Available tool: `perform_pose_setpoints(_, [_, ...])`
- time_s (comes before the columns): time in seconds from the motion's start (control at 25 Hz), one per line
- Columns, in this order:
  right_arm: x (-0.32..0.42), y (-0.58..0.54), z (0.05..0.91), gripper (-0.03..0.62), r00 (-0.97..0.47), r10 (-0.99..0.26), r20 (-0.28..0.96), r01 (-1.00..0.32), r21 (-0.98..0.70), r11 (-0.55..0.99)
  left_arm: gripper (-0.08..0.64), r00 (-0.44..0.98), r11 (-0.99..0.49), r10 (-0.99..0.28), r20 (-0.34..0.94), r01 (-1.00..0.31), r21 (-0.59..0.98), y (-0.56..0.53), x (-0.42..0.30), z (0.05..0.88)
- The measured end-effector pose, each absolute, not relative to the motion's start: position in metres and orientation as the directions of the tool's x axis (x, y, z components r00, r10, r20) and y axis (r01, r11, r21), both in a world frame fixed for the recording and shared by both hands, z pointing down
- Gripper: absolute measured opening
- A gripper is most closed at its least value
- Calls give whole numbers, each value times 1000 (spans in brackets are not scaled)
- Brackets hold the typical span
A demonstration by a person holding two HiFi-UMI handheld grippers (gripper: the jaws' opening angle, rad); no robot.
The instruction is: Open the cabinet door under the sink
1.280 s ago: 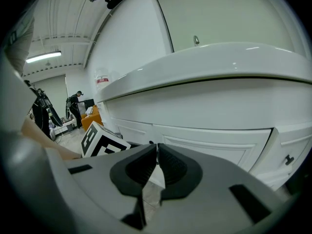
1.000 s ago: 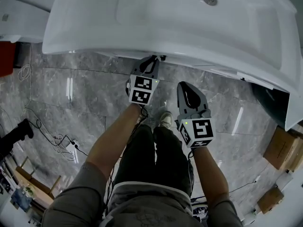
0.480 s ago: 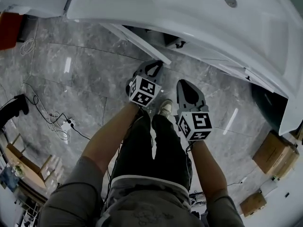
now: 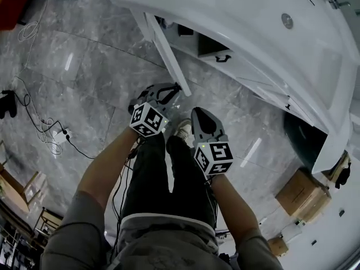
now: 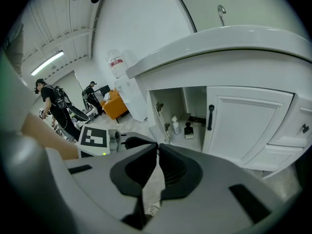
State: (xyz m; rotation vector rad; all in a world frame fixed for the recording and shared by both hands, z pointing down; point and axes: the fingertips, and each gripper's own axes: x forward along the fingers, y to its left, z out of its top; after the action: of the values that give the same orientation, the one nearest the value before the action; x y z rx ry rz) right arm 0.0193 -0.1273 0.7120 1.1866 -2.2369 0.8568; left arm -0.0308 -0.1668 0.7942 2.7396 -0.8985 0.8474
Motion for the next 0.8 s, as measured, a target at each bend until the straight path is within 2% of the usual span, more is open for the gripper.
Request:
perform_pose_setpoints(0.48, [-61,-119,717,37,-668,-487,563,-740,-435,512,49,605,-778,-569,558,-615,-127,-133,-133,795])
perform_pose_setpoints(0.6, [-77,-115,713,37,-709,-458,536,-696,-428,577,49,549,-733,-617,564,-662,-158,-133,-170,795])
perform_pose_setpoints(0.8, [-92,-116,721,37,-672,-440,596,-709,-346,614,47,407,-601,-710,575,-776,-192,-142,-235,792])
